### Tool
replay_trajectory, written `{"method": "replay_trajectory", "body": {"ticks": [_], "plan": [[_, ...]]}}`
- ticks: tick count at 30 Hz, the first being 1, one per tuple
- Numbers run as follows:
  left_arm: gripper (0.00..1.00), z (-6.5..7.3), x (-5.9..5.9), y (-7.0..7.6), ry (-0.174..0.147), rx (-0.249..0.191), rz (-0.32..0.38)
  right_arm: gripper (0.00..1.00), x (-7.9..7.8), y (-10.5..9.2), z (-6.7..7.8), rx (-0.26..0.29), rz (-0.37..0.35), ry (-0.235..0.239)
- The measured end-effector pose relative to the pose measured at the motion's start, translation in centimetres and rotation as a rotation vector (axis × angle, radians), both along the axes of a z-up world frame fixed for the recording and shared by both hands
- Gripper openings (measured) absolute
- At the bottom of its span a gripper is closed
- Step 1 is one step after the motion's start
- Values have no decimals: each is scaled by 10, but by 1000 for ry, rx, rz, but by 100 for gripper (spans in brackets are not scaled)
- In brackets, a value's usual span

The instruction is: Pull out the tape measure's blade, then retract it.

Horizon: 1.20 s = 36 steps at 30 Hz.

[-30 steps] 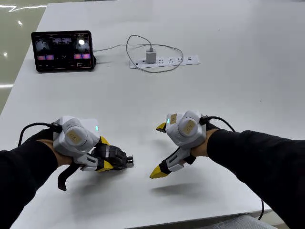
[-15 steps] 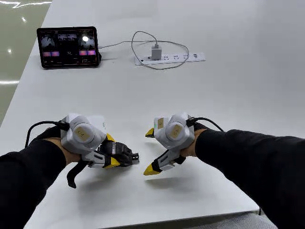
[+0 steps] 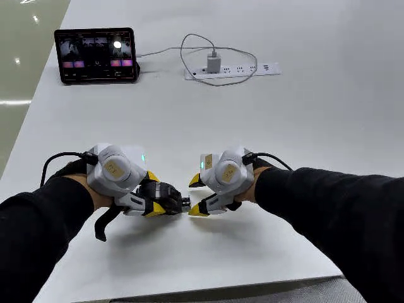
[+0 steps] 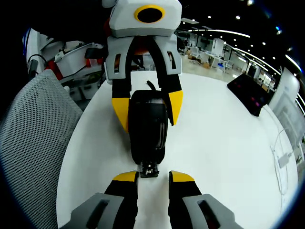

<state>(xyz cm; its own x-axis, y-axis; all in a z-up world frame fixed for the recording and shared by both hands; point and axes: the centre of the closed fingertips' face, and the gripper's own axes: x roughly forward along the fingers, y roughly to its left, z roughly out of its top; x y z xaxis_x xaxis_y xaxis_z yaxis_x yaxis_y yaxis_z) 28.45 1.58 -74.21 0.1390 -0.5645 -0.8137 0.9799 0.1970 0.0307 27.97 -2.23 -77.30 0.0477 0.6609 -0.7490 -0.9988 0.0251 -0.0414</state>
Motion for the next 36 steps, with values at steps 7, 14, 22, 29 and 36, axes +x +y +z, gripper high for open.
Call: {"method": "replay_trajectory", "body": {"ticks": [7, 14, 22, 29, 36], "plan": [[30, 1, 0, 0, -12, -7, 2, 18, -1, 7, 0, 8, 5, 9], [30, 0, 0, 0, -13, -11, 3, 13, -5, 10, -8, -21, 1, 34], [30, 0, 0, 0, -16, -13, -15, 13, -6, 13, -9, -23, 2, 44], [30, -1, 0, 0, -14, -9, -26, 12, -7, 12, -9, -8, 39, 39], [30, 0, -1, 1, -13, -13, -27, 11, -7, 11, -8, 3, 26, 67]]}}
